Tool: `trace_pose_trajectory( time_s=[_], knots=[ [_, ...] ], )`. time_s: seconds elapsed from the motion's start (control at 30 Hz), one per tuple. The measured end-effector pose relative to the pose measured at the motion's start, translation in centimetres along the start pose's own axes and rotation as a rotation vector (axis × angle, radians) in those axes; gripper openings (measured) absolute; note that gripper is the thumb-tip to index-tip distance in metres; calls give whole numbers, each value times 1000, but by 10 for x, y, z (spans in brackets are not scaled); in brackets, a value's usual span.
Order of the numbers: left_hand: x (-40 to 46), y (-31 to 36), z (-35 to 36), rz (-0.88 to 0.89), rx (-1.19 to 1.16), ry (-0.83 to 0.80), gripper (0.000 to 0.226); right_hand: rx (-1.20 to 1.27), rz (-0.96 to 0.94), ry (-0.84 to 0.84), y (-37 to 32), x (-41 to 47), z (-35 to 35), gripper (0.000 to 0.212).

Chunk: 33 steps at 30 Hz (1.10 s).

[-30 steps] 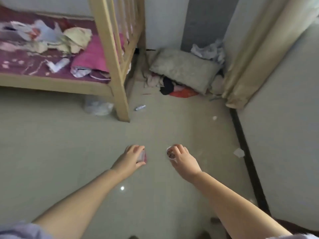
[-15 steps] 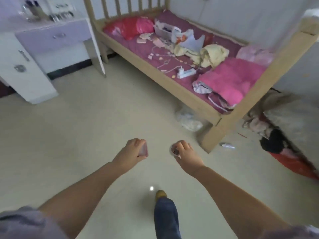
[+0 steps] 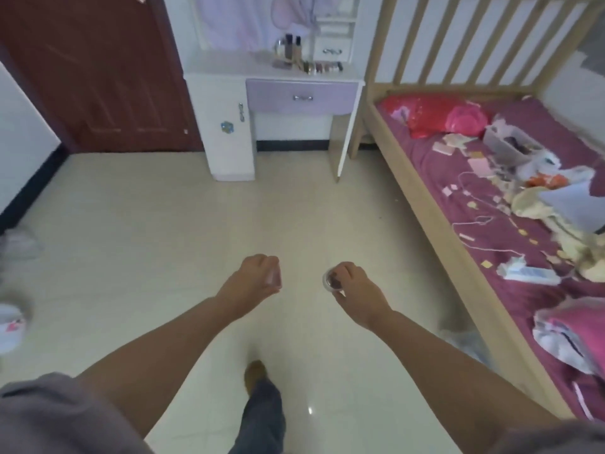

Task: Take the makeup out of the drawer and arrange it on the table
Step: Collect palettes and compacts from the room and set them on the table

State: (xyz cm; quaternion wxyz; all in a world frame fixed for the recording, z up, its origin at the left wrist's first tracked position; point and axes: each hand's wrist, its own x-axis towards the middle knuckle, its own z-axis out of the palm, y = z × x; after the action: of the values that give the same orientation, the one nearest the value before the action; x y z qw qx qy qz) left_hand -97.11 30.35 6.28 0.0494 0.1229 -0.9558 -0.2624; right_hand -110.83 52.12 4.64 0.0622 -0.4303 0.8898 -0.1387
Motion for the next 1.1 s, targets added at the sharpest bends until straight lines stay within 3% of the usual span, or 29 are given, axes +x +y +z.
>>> trace_pose_trajectory(
  time_s=[0.37, 0.67, 1.1],
  knots=[
    [201, -149, -117, -26, 66, 124, 50, 16, -79, 81, -30, 289, -16, 34],
    [332, -253, -173, -73, 81, 162, 49, 11, -163, 28, -41, 488, 4, 32],
    [630, -380, -236, -88, 71, 173, 47, 31, -158, 4, 23, 818, -17, 31]
  ],
)
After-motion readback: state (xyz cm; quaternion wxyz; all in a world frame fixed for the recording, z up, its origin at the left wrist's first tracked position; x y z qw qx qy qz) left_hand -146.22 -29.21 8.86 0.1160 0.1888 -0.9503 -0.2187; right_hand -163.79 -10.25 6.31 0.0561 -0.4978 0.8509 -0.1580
